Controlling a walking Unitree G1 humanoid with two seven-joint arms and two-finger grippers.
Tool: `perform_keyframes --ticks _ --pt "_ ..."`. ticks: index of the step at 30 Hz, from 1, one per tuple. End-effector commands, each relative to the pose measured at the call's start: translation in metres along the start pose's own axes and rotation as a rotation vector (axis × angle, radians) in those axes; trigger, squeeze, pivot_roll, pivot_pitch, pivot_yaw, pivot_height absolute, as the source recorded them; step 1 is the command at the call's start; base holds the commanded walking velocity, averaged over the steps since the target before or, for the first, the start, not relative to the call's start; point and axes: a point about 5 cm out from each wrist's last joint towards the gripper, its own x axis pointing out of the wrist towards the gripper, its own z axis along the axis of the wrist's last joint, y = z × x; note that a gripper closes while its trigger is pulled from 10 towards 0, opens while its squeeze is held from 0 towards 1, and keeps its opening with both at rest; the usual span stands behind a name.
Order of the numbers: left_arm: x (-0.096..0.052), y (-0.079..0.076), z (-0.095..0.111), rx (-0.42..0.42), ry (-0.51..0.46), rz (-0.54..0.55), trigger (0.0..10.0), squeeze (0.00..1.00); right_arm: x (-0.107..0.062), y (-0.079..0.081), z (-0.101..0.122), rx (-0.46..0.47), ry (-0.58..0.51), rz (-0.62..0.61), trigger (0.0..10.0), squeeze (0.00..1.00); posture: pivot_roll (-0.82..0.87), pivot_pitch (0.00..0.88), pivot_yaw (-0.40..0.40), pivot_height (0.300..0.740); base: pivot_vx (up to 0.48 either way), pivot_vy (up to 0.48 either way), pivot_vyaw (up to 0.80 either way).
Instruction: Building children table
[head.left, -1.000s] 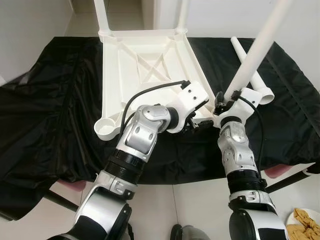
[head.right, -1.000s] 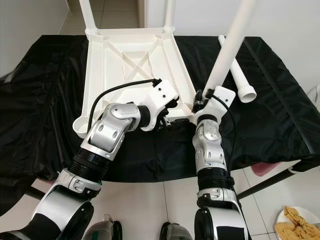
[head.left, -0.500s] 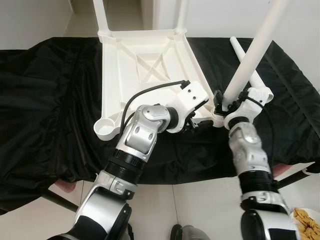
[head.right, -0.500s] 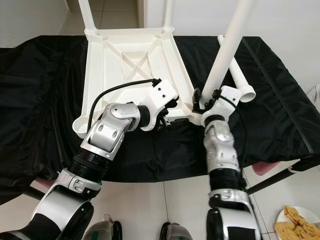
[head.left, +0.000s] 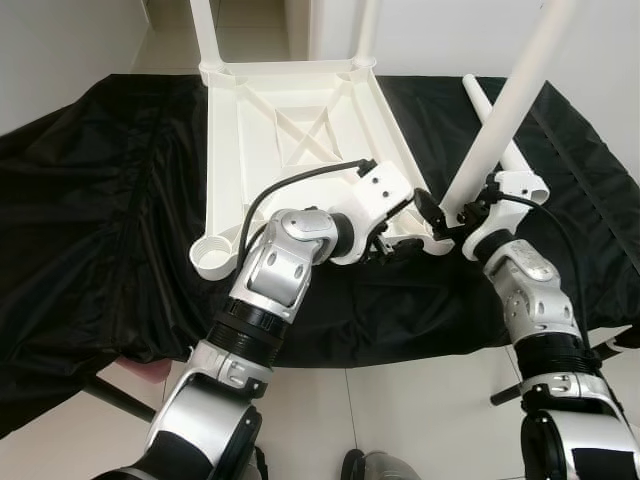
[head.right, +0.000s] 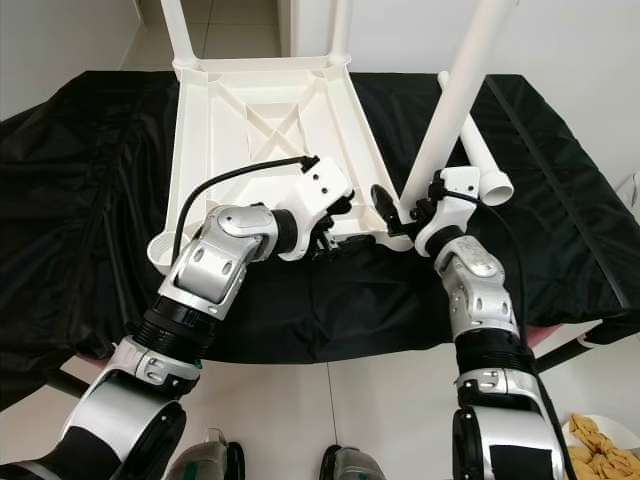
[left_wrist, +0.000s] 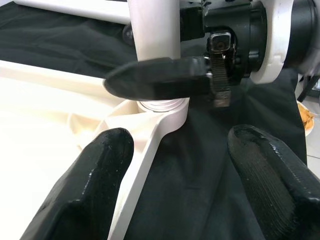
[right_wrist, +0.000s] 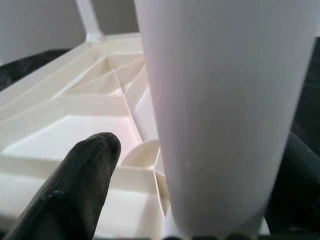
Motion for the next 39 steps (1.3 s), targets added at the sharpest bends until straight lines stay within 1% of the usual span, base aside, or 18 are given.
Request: perform_keyframes --ticks 1,5,11,17,22,29,33,34,35,36,38,39 --pt "-0.002 0.011 0.000 0.006 0.005 0.196 10.0 0.00 -0.001 -0.001 -0.003 0.010 0.012 0.060 10.0 0.00 0.05 0.053 -0.016 0.740 0.000 0.000 0.00" --pt "-0.002 0.010 0.001 0.006 0.004 0.194 10.0 0.00 -0.002 -0.007 0.001 0.021 0.014 0.096 10.0 0.00 0.05 0.055 -0.015 0.740 0.000 0.000 0.00" --pt "-0.002 0.010 0.000 0.007 0.006 0.193 10.0 0.00 -0.004 -0.013 0.002 0.020 0.018 0.097 10.0 0.00 0.06 0.056 -0.013 0.740 0.000 0.000 0.00" --pt "-0.002 0.009 0.000 0.008 0.008 0.192 10.0 0.00 -0.005 -0.021 0.001 0.028 0.013 0.079 10.0 0.00 0.06 0.055 -0.011 0.740 0.000 0.000 0.00" --pt "-0.002 0.009 0.001 0.011 0.005 0.189 10.0 0.00 -0.006 -0.029 -0.001 0.036 0.002 0.037 10.0 0.00 0.06 0.051 -0.011 0.740 0.000 0.000 0.00" --pt "-0.002 0.008 0.002 0.013 0.004 0.187 10.0 0.00 -0.005 -0.031 -0.002 0.037 -0.003 0.014 10.0 0.00 0.06 0.047 -0.011 0.740 0.000 0.000 0.00" --pt "0.000 0.006 0.003 0.019 0.003 0.173 10.0 0.00 -0.002 -0.031 -0.003 0.016 0.003 0.004 10.0 0.00 0.06 0.041 -0.013 0.740 0.000 0.000 0.00" --pt "0.000 0.005 0.003 0.021 0.002 0.170 10.0 0.00 -0.001 -0.031 -0.003 0.015 0.002 0.003 9.7 0.00 0.06 0.041 -0.013 0.740 0.000 0.000 0.00" --pt "0.000 0.005 0.003 0.021 0.002 0.170 10.0 0.00 -0.001 -0.031 -0.003 0.015 0.002 0.003 9.7 0.00 0.06 0.041 -0.013 0.740 0.000 0.000 0.00" --pt "0.000 0.005 0.003 0.024 0.000 0.167 10.0 0.00 0.001 -0.030 -0.003 0.012 0.000 0.008 4.5 0.00 0.06 0.038 -0.015 0.740 0.000 0.000 0.00" --pt "0.000 0.004 0.003 0.024 0.000 0.166 10.0 0.00 0.001 -0.029 -0.003 0.011 0.000 0.010 4.5 0.00 0.06 0.038 -0.015 0.740 0.000 0.000 0.00" --pt "0.000 0.004 0.003 0.025 0.000 0.166 10.0 0.00 0.002 -0.029 -0.002 0.013 -0.004 0.014 2.0 0.00 0.06 0.036 -0.016 0.740 0.000 0.000 0.00"
